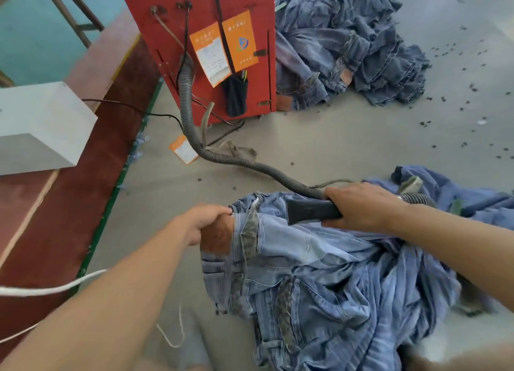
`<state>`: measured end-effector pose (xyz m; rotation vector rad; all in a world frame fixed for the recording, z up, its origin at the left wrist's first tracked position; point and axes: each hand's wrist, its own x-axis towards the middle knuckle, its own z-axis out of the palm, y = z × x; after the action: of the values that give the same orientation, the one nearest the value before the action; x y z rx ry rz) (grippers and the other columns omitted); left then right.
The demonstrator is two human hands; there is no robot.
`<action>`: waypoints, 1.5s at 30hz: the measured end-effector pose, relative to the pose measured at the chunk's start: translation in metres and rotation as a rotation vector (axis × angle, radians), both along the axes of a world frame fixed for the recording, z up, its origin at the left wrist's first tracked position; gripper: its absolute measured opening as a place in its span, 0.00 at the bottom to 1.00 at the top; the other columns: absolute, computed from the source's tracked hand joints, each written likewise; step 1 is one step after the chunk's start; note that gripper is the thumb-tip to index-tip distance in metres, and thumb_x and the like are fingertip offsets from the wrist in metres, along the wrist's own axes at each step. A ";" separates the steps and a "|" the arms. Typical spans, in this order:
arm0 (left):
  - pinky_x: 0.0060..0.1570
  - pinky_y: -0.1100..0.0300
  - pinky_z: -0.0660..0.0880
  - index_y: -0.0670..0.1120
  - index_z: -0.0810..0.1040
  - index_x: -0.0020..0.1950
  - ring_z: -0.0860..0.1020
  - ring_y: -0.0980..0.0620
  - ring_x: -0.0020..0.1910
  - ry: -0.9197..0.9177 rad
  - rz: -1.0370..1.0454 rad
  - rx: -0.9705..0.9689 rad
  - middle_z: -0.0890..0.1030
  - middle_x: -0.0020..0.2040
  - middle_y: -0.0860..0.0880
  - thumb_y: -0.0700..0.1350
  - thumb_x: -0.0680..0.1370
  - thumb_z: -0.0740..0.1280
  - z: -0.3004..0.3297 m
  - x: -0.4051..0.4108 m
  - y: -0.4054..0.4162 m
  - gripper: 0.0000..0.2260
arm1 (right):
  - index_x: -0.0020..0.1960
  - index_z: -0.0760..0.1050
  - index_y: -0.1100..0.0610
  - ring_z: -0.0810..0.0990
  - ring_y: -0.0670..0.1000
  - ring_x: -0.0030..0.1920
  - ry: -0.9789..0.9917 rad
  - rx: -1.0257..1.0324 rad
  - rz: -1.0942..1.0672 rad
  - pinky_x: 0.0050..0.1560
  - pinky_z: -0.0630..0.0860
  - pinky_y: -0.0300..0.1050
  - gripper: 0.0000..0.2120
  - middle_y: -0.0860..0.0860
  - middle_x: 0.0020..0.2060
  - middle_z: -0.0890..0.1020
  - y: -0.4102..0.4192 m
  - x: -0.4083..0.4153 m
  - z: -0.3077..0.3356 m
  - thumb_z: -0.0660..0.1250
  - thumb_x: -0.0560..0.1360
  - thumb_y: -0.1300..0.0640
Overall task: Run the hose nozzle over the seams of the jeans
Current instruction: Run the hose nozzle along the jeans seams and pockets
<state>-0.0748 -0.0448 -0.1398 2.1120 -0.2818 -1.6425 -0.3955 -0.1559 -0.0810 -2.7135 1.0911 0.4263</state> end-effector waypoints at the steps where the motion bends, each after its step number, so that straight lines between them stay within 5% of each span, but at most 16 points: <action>1: 0.39 0.48 0.83 0.44 0.81 0.45 0.82 0.45 0.29 -0.026 0.030 -0.090 0.83 0.32 0.42 0.46 0.80 0.71 0.020 -0.002 0.000 0.07 | 0.51 0.68 0.45 0.76 0.51 0.40 -0.023 0.023 -0.026 0.39 0.72 0.49 0.18 0.46 0.44 0.80 0.002 -0.001 0.008 0.68 0.75 0.33; 5: 0.48 0.44 0.83 0.45 0.84 0.51 0.84 0.45 0.37 -0.118 0.176 -0.371 0.86 0.40 0.43 0.45 0.80 0.73 0.077 -0.037 0.015 0.04 | 0.54 0.74 0.50 0.76 0.54 0.40 -0.167 0.055 -0.156 0.40 0.72 0.49 0.19 0.50 0.43 0.80 0.014 -0.001 0.042 0.71 0.76 0.36; 9: 0.55 0.38 0.81 0.40 0.77 0.62 0.84 0.39 0.54 -0.138 0.315 -0.413 0.83 0.57 0.38 0.41 0.80 0.73 0.077 -0.092 0.071 0.13 | 0.50 0.75 0.53 0.77 0.51 0.34 -0.300 0.070 -0.201 0.33 0.68 0.45 0.17 0.49 0.36 0.79 0.035 -0.010 0.077 0.73 0.76 0.40; 12: 0.59 0.37 0.80 0.42 0.77 0.60 0.82 0.37 0.58 -0.238 0.282 -0.345 0.82 0.57 0.38 0.31 0.79 0.66 0.061 -0.129 0.118 0.12 | 0.46 0.74 0.51 0.81 0.49 0.28 -0.276 0.068 -0.211 0.29 0.71 0.42 0.15 0.50 0.31 0.82 0.049 -0.034 0.097 0.73 0.74 0.41; 14: 0.53 0.34 0.81 0.40 0.78 0.61 0.84 0.36 0.52 -0.107 0.265 -0.256 0.84 0.55 0.35 0.28 0.78 0.64 0.054 -0.139 0.138 0.14 | 0.48 0.76 0.51 0.83 0.52 0.27 -0.192 0.091 -0.217 0.30 0.77 0.44 0.13 0.51 0.31 0.83 0.053 -0.055 0.102 0.74 0.73 0.44; 17: 0.42 0.48 0.84 0.38 0.79 0.63 0.86 0.40 0.40 0.208 0.290 -0.189 0.85 0.51 0.38 0.29 0.74 0.62 0.057 -0.135 0.158 0.18 | 0.51 0.77 0.50 0.81 0.51 0.32 0.002 0.049 -0.202 0.35 0.78 0.46 0.10 0.49 0.34 0.82 0.061 -0.093 0.097 0.75 0.74 0.50; 21: 0.62 0.46 0.75 0.41 0.85 0.60 0.82 0.41 0.50 0.494 0.236 -0.232 0.84 0.57 0.39 0.51 0.75 0.68 0.057 -0.122 0.169 0.19 | 0.51 0.63 0.40 0.76 0.52 0.39 0.205 -0.225 -0.156 0.36 0.74 0.48 0.12 0.48 0.42 0.77 0.077 -0.134 0.075 0.68 0.78 0.46; 23: 0.62 0.47 0.77 0.42 0.85 0.62 0.82 0.42 0.49 0.416 0.185 -0.196 0.84 0.59 0.39 0.55 0.73 0.75 0.047 -0.123 0.169 0.23 | 0.55 0.62 0.40 0.76 0.53 0.39 0.226 -0.370 -0.069 0.34 0.73 0.47 0.10 0.48 0.44 0.78 0.085 -0.136 0.065 0.64 0.80 0.47; 26: 0.49 0.50 0.83 0.38 0.80 0.68 0.84 0.44 0.45 0.290 0.189 -0.201 0.85 0.58 0.39 0.46 0.74 0.76 0.034 -0.127 0.166 0.24 | 0.57 0.65 0.45 0.73 0.53 0.33 0.071 -0.370 -0.063 0.30 0.72 0.47 0.14 0.48 0.42 0.78 0.099 -0.124 0.053 0.64 0.80 0.39; 29: 0.66 0.42 0.77 0.37 0.78 0.69 0.82 0.38 0.59 0.295 0.251 -0.298 0.83 0.62 0.37 0.44 0.83 0.67 0.032 -0.117 0.158 0.17 | 0.62 0.64 0.44 0.71 0.45 0.33 -0.113 -0.092 -0.175 0.30 0.67 0.43 0.24 0.49 0.44 0.77 0.110 -0.107 0.049 0.65 0.75 0.30; 32: 0.72 0.39 0.71 0.40 0.76 0.71 0.78 0.37 0.68 0.274 0.229 -0.358 0.81 0.67 0.38 0.45 0.86 0.61 0.034 -0.105 0.149 0.16 | 0.60 0.62 0.39 0.74 0.43 0.36 -0.154 0.003 -0.088 0.33 0.69 0.42 0.25 0.45 0.46 0.79 0.110 -0.101 0.043 0.59 0.72 0.25; 36: 0.73 0.42 0.71 0.42 0.74 0.74 0.77 0.43 0.69 0.097 0.132 -0.353 0.78 0.71 0.44 0.54 0.82 0.67 0.032 -0.101 0.143 0.24 | 0.67 0.61 0.33 0.79 0.48 0.48 -0.014 -0.081 0.011 0.40 0.71 0.45 0.21 0.42 0.53 0.81 0.104 -0.103 0.040 0.65 0.78 0.33; 38: 0.63 0.54 0.78 0.42 0.76 0.71 0.80 0.52 0.62 -0.015 0.003 -0.337 0.82 0.65 0.49 0.60 0.74 0.75 0.031 -0.105 0.143 0.33 | 0.69 0.61 0.33 0.81 0.49 0.53 0.042 -0.148 0.048 0.41 0.70 0.45 0.22 0.40 0.55 0.80 0.105 -0.098 0.032 0.65 0.79 0.36; 40: 0.41 0.66 0.79 0.43 0.82 0.60 0.83 0.59 0.43 -0.101 -0.109 -0.371 0.87 0.47 0.55 0.52 0.69 0.82 0.024 -0.111 0.143 0.24 | 0.70 0.63 0.35 0.81 0.50 0.56 0.029 -0.134 0.041 0.45 0.73 0.48 0.22 0.40 0.58 0.79 0.111 -0.089 0.024 0.65 0.79 0.36; 45: 0.59 0.50 0.81 0.44 0.82 0.61 0.85 0.48 0.56 -0.058 -0.054 -0.453 0.87 0.56 0.46 0.31 0.73 0.76 0.024 -0.112 0.138 0.18 | 0.67 0.64 0.38 0.81 0.53 0.53 -0.043 -0.108 0.000 0.45 0.76 0.51 0.19 0.42 0.52 0.79 0.121 -0.066 0.014 0.62 0.79 0.35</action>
<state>-0.1868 0.0930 -0.1157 1.8182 -0.6665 -1.3864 -0.4610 -0.0351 -0.0671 -2.8016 1.1348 0.3158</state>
